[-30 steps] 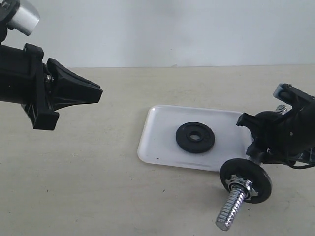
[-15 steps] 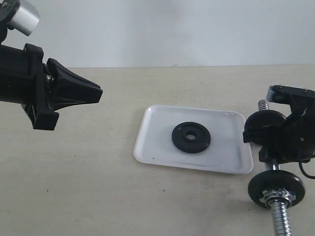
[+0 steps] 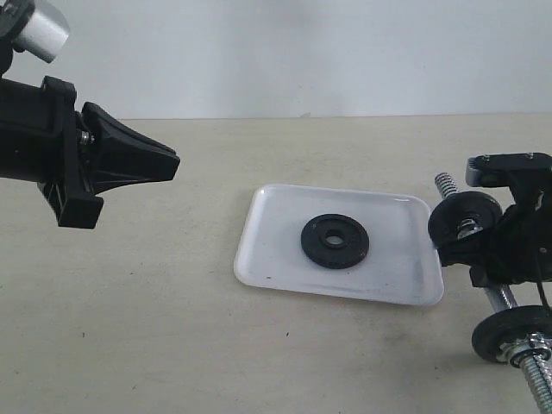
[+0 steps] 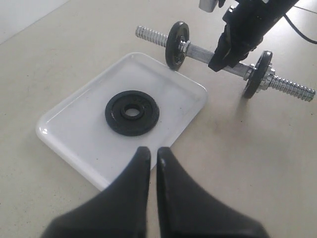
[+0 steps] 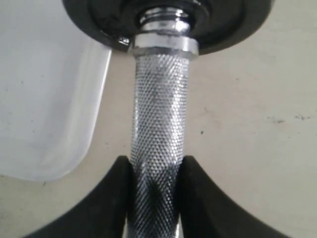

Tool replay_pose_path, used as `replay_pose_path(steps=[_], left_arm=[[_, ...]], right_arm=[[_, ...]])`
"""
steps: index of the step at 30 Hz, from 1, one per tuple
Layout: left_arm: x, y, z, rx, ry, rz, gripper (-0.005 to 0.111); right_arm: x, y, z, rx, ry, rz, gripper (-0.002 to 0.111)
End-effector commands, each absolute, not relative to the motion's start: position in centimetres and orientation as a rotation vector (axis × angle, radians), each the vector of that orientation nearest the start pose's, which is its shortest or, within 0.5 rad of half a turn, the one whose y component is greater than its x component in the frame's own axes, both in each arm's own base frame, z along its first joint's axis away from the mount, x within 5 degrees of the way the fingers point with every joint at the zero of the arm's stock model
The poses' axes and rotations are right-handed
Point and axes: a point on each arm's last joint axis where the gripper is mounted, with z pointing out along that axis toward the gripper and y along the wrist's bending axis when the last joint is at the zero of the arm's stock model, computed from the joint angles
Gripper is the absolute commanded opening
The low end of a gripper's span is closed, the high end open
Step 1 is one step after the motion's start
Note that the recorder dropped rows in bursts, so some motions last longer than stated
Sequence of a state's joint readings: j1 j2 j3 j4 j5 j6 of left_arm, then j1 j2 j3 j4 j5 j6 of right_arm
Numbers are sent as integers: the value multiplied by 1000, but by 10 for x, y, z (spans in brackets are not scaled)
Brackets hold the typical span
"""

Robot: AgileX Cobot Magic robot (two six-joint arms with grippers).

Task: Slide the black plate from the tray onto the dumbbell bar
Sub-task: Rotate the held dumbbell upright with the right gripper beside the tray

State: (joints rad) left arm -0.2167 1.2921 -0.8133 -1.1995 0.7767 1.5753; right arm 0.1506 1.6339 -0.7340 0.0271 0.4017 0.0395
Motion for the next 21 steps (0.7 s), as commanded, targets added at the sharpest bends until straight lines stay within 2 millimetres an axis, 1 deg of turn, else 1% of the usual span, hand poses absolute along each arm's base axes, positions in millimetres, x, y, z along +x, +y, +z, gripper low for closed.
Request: replay_pose_path(steps=[1,6,8,12,16,21], left_arm=[[232,-114,287,1086,1866,-670,4],[232,-114,287,1086,1866,-670,4],[232,-114,287,1086,1866,-670,4],[232,-114,287,1084,1866,-667,4],[232,-114,287,1084,1866,-667,4],[232,-114,287,1084,1866,-667,4]], right_arm=[[274,42,141,-118,2783,67,7],[277,43,124,-95,2822,69,37],[278,43,118,-84,2829,69,44],[282,43,115,-64,2805,74,44],[286,44,116,-63,2755,80,44],[287,44,116,-61,2738,82,44]])
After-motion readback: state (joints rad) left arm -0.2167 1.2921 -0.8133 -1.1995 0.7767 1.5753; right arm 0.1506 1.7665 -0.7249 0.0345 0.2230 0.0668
